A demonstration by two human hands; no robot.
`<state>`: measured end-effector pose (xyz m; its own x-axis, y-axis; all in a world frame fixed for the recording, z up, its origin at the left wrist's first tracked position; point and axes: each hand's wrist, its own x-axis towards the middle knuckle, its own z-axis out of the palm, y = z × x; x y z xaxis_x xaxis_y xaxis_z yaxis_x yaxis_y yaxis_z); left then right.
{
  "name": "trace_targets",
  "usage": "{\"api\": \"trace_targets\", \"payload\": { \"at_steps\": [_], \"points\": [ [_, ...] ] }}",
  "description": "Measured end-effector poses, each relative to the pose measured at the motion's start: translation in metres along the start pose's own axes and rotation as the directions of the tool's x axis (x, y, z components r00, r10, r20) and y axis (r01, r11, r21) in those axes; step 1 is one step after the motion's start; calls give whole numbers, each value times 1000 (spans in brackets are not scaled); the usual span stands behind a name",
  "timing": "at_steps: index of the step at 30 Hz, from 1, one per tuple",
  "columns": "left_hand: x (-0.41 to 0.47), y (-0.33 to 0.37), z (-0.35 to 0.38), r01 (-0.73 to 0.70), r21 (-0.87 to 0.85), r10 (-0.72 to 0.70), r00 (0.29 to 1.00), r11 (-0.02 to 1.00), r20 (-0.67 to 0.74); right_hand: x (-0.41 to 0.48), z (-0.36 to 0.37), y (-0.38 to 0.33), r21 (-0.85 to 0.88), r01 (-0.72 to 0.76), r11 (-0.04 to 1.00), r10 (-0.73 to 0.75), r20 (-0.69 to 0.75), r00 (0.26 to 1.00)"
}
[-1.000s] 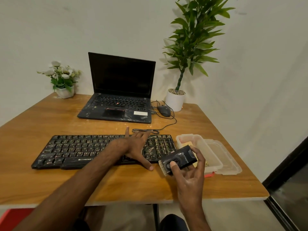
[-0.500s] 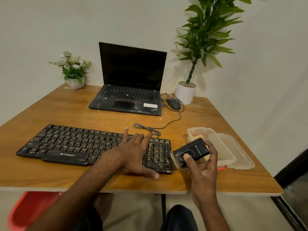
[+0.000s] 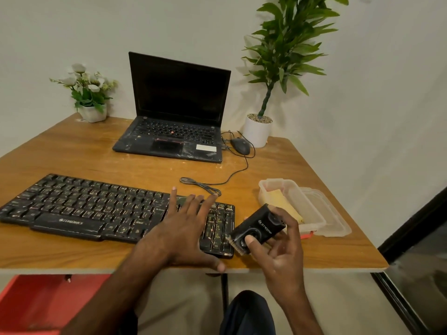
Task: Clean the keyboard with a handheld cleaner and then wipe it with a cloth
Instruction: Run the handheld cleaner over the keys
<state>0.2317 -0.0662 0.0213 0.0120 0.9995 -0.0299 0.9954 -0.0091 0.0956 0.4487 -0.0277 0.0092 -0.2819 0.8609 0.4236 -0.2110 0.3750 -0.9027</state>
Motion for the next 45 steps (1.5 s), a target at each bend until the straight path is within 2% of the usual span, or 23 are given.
{"api": "trace_targets", "payload": {
  "at_steps": [3, 5, 7, 9, 11, 13, 17, 20, 22, 24, 26, 30, 32, 35, 39, 41, 43, 45],
  "points": [
    [-1, 0, -1, -16, 11, 16, 999, 1000, -44, -14, -2, 1, -105, 143, 984, -131, 111, 985],
    [-2, 1, -2, -17, 13, 18, 998, 1000, -61, -16, -10, 3, -281, 291, 915, -244, 188, 951],
    [-2, 0, -2, -19, 19, 20, 997, 1000, -77, -12, -24, 2, -392, 374, 840, -295, 249, 923],
    [-2, 0, -2, -20, 24, 22, 995, 1000, -93, -8, -36, -1, -401, 381, 833, -310, 232, 922],
    [-3, -1, 0, -21, 35, 24, 994, 999, -107, -7, -36, -3, -337, 384, 860, -328, 213, 921],
    [-3, -1, 2, -21, 46, 27, 991, 999, -127, -8, -21, -4, -293, 439, 849, -358, 291, 887],
    [-4, 0, 2, -29, 80, 41, 987, 996, -154, -10, -4, -3, -348, 579, 738, -367, 513, 776],
    [-5, -1, 2, -31, 89, 46, 985, 996, -168, -1, -27, -4, -451, 650, 612, -395, 537, 745],
    [-4, -2, 5, -30, 102, 49, 981, 994, -186, 0, -37, -4, -464, 608, 645, -421, 448, 789],
    [-3, -2, 6, -30, 116, 53, 979, 993, -196, -3, -30, -5, -393, 543, 742, -424, 353, 834],
    [-4, -2, 5, -31, 124, 55, 979, 992, -195, -8, -14, -6, -299, 499, 814, -394, 347, 851],
    [-5, -1, 3, -36, 147, 64, 980, 988, -188, -4, -8, -3, -345, 520, 781, -368, 418, 830],
    [-5, -2, 2, -38, 150, 66, 981, 988, -183, 8, -19, 1, -424, 485, 765, -356, 349, 867],
    [-3, -4, 5, -44, 160, 75, 978, 986, -193, 13, -24, -2, -368, 376, 850, -298, 252, 920],
    [-2, -6, 4, -47, 188, 82, 979, 981, -185, -2, -5, -10, -231, 344, 910, -250, 356, 900],
    [-4, -7, 3, -50, 193, 85, 981, 980, -177, 5, -3, -8, -282, 338, 898, -225, 365, 903],
    [-8, -8, 2, -55, 184, 86, 982, 981, -169, 18, -8, -4, -365, 308, 879, -193, 317, 929],
    [-11, -8, 2, -57, 166, 85, 982, 984, -167, 23, -13, -2, -358, 241, 902, -155, 252, 955]
  ]
}}
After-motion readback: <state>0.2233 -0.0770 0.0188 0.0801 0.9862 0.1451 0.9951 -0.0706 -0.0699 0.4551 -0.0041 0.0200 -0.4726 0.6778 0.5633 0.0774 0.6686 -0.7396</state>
